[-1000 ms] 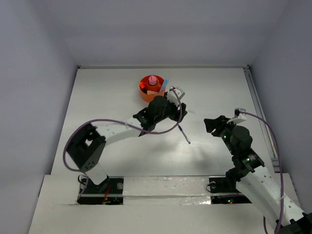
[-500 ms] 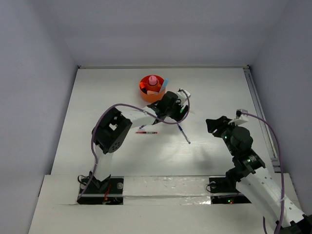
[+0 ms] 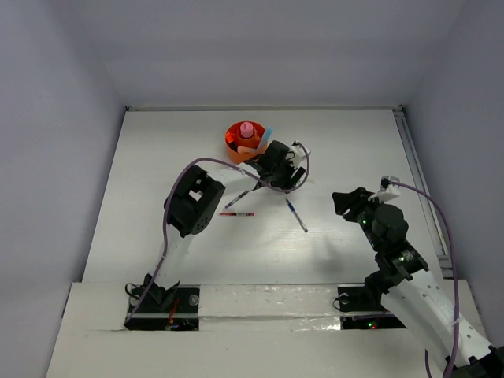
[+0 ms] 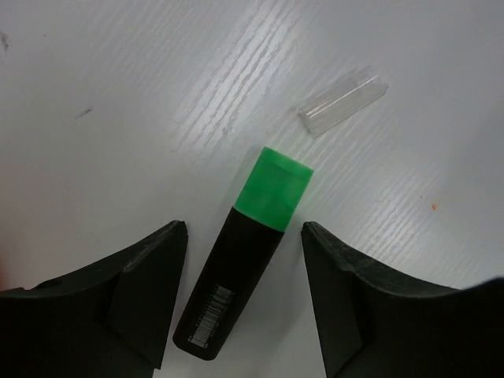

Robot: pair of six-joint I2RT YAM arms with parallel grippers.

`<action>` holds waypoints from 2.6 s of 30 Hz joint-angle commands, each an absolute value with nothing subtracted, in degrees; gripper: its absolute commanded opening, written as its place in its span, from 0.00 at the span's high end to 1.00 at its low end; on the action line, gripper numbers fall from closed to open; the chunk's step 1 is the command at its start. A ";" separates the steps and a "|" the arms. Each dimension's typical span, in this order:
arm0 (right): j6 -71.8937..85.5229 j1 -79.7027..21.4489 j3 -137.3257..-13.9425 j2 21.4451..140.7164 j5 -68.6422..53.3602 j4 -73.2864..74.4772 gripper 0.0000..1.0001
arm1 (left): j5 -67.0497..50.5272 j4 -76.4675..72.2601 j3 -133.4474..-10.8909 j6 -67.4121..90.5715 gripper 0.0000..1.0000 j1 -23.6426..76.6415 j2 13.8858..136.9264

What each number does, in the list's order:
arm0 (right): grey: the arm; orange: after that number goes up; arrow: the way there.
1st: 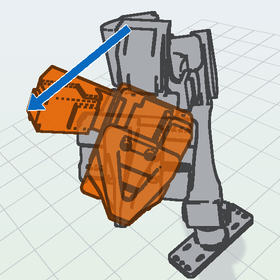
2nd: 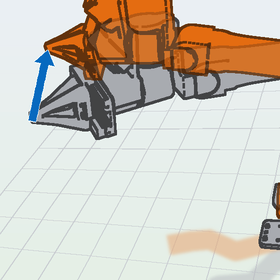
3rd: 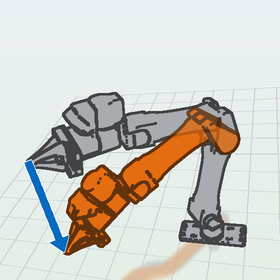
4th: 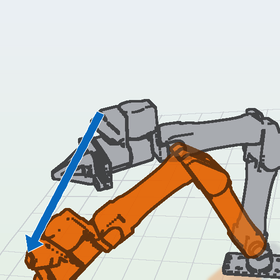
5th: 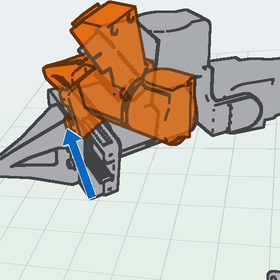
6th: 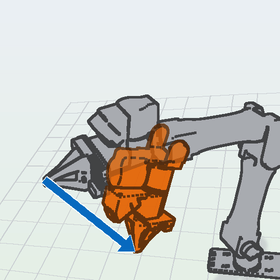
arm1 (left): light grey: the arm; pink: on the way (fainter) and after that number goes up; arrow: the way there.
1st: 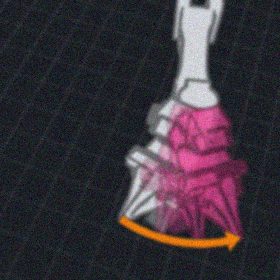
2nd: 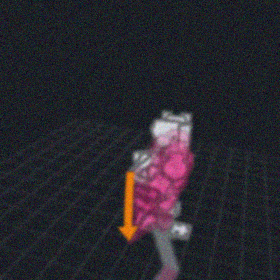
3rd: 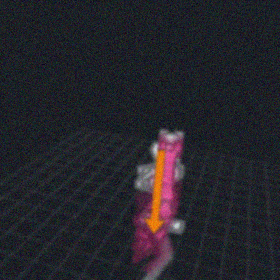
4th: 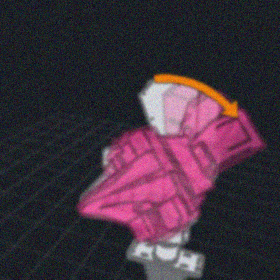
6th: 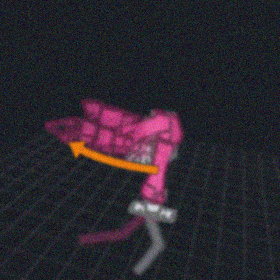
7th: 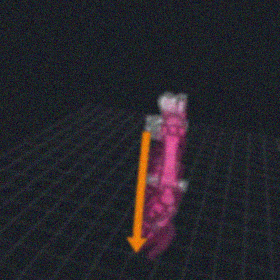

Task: Sort the stationery into containers
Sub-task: Pick up the pen from the center of the board, then place the pen in the storage box.

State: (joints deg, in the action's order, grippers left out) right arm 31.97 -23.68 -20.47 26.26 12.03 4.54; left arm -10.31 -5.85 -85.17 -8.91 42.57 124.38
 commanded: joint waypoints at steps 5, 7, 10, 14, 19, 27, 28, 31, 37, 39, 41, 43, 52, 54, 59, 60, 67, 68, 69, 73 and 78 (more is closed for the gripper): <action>31.73 -23.64 -21.45 25.93 12.04 2.72 0.47 | -11.87 -1.93 -90.35 -10.90 0.64 42.01 126.47; 31.73 -23.64 -21.45 25.75 12.22 2.90 0.47 | -11.08 -1.85 -90.61 -10.99 0.80 41.48 127.09; 31.73 -23.64 -21.36 25.49 12.31 2.90 0.47 | -9.15 -3.33 -89.48 -11.16 0.93 41.48 126.22; 31.64 -23.64 -21.36 26.01 12.22 2.64 0.47 | -7.91 -7.02 -87.37 -10.46 1.00 41.48 122.00; 31.73 -23.64 -21.27 26.37 12.48 2.46 0.47 | -8.34 -14.13 -84.56 -7.13 1.00 41.48 111.46; 31.73 -23.64 -21.18 27.51 10.99 1.67 0.47 | -7.48 -25.48 -78.32 4.73 1.00 36.32 95.81; 31.73 -23.64 -21.18 27.51 10.99 1.67 0.47 | -6.25 -27.40 -76.74 6.40 1.00 34.99 94.23; 31.73 -23.64 -21.09 27.33 10.55 1.58 0.47 | -0.74 -30.58 -73.32 12.20 1.00 30.33 92.20; 31.64 -23.64 -20.92 27.33 9.76 1.05 0.47 | 10.78 -37.51 -66.20 17.75 1.00 26.02 91.32; 31.64 -23.64 -20.92 27.33 9.41 0.88 0.47 | 13.35 -39.10 -65.31 18.10 1.00 25.49 91.76; 31.64 -23.64 -20.74 27.33 9.14 0.62 0.47 | 15.64 -41.30 -64.51 18.89 1.00 24.88 92.98; 31.64 -23.64 -20.74 27.33 9.05 0.62 0.47 | 17.04 -43.23 -64.07 19.68 1.00 24.87 94.39; 31.29 -23.64 -20.48 27.51 8.26 0.62 0.47 | 22.68 -50.79 -62.66 21.36 1.00 24.87 99.48; 31.20 -23.64 -20.30 27.25 7.21 -1.58 0.47 | 23.02 -51.41 -62.84 21.53 1.00 24.87 100.54; 30.94 -23.64 -19.51 25.93 6.68 -2.46 0.47 | 23.47 -53.96 -62.40 22.23 1.00 24.87 103.53; 30.94 -23.64 -19.51 25.93 6.33 -2.90 0.47 | 23.29 -54.92 -62.23 22.41 1.00 24.87 104.06; 30.67 -23.64 -18.98 25.84 5.10 -4.13 0.47 | 22.50 -57.65 -60.82 23.20 1.00 24.87 105.99; 30.59 -23.64 -18.98 25.75 5.10 -4.30 0.47 | 22.50 -57.92 -60.73 23.20 1.00 24.87 106.26; 30.59 -23.64 -18.98 25.75 5.01 -4.39 0.47 | 22.50 -58.01 -60.73 23.12 1.00 24.87 106.61; 30.50 -23.64 -18.81 25.84 4.22 -4.83 0.47 | 22.15 -58.71 -61.52 23.20 1.00 24.87 108.98; 30.32 -23.64 -18.37 25.66 2.99 -6.15 0.47 | 22.32 -59.15 -62.31 23.12 1.00 24.87 110.21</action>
